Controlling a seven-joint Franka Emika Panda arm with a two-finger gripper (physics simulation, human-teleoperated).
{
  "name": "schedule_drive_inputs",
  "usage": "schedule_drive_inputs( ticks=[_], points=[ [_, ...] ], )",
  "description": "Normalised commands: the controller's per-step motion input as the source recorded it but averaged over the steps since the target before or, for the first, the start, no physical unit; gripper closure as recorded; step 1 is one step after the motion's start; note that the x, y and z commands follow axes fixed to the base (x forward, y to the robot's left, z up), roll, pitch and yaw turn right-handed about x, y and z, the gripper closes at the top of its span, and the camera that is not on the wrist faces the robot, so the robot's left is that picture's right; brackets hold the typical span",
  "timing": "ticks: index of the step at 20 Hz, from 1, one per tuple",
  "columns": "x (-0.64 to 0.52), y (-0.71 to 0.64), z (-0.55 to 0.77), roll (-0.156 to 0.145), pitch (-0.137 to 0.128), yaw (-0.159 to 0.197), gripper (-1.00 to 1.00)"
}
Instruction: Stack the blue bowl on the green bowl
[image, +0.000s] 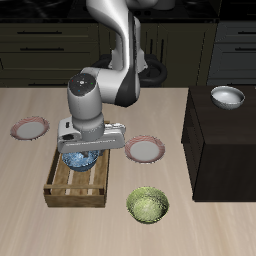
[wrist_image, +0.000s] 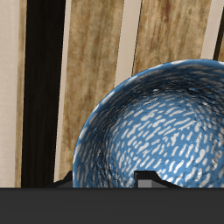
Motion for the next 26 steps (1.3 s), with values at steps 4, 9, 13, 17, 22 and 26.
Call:
schedule_drive_inputs(
  ticks=[4, 9, 13, 17, 22, 26],
  points=[
    [-0.03, 0.17, 0.31, 0.034, -0.047, -0.017, 1.0],
    [0.02, 0.07, 0.23, -0.003, -0.034, -0.004, 1.0],
    [-0.02, 0.06, 0.23, 0.0, -0.026, 0.006, 1.0],
    [-0.05, -0.04, 0.37, -0.027, -0.051, -0.007, 1.0],
    [-0.09, -0.06, 0.34, -0.009, -0.043, -0.006, 1.0],
    [-0.06, -0.07, 0.34, -0.026, -0.034, -0.007, 1.0]
  ],
)
